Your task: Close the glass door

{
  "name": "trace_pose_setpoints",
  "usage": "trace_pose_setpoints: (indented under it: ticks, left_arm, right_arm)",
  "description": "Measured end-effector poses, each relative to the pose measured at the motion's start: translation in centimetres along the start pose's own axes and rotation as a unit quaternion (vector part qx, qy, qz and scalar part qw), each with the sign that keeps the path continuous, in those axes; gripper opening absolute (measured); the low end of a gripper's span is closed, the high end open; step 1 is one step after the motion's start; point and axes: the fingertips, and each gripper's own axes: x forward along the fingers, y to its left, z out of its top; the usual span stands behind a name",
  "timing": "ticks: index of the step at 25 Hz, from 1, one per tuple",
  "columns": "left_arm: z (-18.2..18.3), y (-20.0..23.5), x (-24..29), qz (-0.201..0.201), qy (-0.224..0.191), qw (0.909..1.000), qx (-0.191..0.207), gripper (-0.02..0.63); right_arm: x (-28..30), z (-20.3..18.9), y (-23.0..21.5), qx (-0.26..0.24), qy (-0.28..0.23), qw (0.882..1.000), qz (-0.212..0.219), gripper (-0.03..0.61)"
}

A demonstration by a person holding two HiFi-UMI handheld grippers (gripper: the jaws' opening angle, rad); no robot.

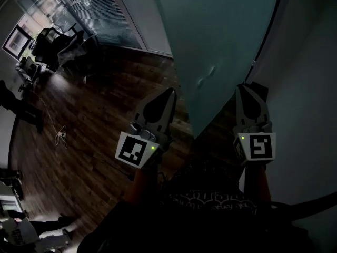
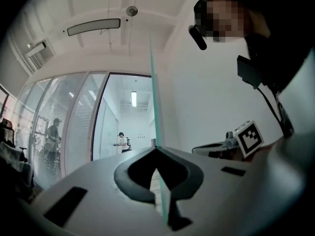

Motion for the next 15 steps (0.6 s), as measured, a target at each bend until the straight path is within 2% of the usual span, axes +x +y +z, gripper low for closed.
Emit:
trace_pose_setpoints:
  ticks: [10,15]
  left_arm:
    - [0.7,1.8,-1.1,0.05,0.011,0.9987,0.005,0.002]
    - [-0.2,3.2,-2.0,0.075,0.016,0.997,0.005,0.002]
  right_arm:
    - [2.7,0.2,1.7,0.002,0.006,0.999,0.053,0.003]
    - [4.4,-1.2,3.0,-0.002,0.017,0.997,0.077,0.003]
